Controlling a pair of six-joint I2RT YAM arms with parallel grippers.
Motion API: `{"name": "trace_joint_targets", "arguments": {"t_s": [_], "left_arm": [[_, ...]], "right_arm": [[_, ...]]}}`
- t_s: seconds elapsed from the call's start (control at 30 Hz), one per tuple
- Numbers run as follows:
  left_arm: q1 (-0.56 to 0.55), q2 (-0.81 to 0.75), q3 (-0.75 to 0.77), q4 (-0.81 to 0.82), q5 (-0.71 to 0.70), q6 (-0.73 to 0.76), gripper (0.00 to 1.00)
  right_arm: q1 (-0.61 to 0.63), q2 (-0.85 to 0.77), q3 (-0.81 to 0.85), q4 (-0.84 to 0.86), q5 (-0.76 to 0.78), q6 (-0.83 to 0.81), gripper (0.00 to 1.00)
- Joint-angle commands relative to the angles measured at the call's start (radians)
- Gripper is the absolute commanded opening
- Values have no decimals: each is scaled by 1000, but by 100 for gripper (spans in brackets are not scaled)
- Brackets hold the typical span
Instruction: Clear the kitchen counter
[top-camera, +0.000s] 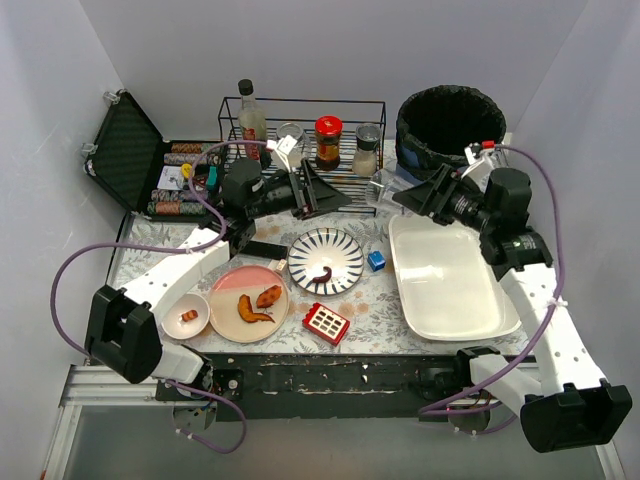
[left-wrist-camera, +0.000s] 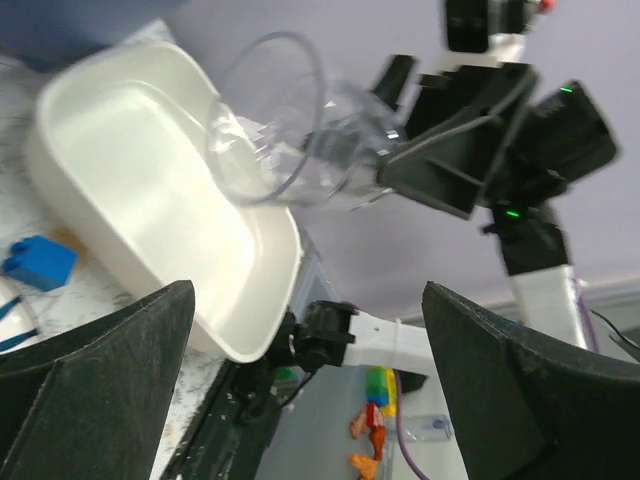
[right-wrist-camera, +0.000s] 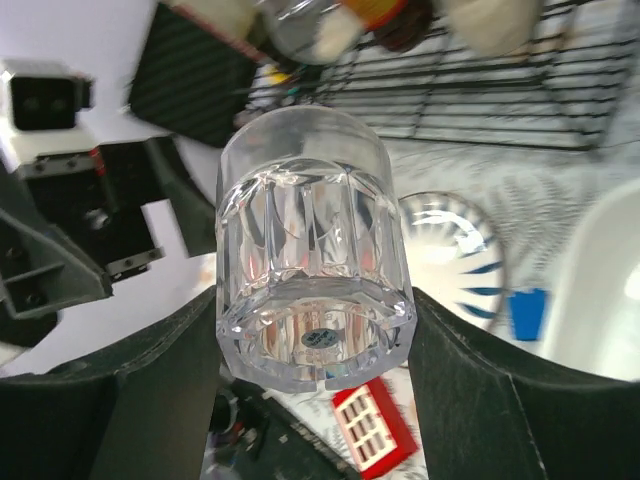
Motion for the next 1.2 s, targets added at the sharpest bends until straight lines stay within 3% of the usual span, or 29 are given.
{"name": "trace_joint_targets", "arguments": {"t_s": [0.0,0.23,0.43,0.83,1.17], "left_arm": [[65,-74,28,-164,-63,101,98],[95,-71,26,-203,-62,130,98],[95,-52,17,-186,-52,112,98],[94,-72,-38,-177,-57,105,98],[97,-83,-84,-160,-56,95,98]], "right_arm": [[-8,42,221,-502,349,-278,1],[-6,84,272,-783,668,-347,1],[-6,67,184,-881,748,-307,1],[6,22,-10,-932,681,-266,1],[118,-13,-107,-947,676,-166,1]]}}
